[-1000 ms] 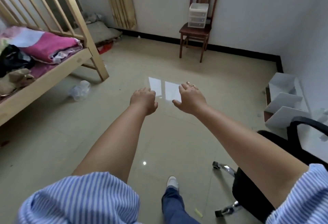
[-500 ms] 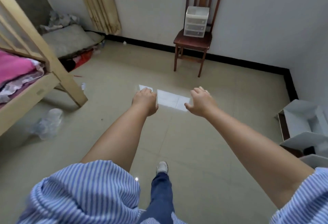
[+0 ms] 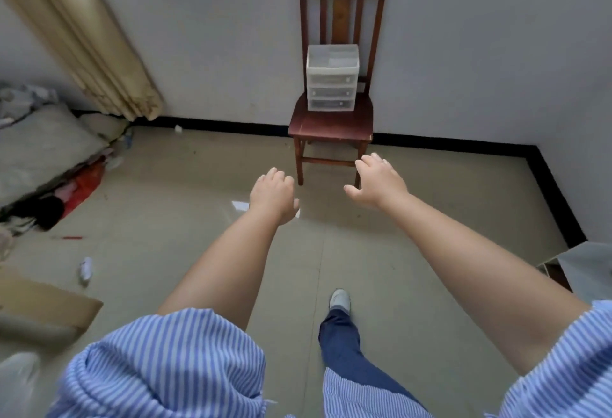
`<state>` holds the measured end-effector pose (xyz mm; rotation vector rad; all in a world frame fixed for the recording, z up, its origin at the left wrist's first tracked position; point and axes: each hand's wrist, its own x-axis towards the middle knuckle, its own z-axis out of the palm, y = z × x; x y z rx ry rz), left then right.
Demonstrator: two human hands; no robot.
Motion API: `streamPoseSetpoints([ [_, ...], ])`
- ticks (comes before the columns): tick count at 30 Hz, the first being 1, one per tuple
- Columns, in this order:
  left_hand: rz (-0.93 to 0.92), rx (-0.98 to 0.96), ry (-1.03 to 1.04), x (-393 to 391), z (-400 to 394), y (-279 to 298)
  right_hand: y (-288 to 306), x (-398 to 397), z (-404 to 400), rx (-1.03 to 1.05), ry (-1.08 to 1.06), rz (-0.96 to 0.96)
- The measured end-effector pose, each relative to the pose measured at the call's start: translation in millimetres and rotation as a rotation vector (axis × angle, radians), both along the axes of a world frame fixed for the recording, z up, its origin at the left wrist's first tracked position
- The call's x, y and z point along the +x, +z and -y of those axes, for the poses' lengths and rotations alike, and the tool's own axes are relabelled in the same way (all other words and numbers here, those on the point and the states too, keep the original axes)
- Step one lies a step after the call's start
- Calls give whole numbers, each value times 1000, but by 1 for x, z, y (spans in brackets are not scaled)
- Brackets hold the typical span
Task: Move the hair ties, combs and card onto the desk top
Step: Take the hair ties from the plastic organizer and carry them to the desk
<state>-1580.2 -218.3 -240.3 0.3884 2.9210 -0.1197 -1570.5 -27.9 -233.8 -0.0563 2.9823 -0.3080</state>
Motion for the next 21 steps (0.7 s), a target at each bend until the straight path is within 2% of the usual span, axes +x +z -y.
streamPoseSetpoints([
  [5,8,-29,59,-156,-19,-2,-6,-163,-21,-35,3,43],
  [10,9,31,111,-292,-27,-3,-4,-301,-27,-80,-33,32],
  [17,37,50,4,-507,-51,-53,-52,-492,-38,-41,-138,53],
  [21,73,51,-94,-608,-67,-85,-87,-582,-42,36,-176,141],
])
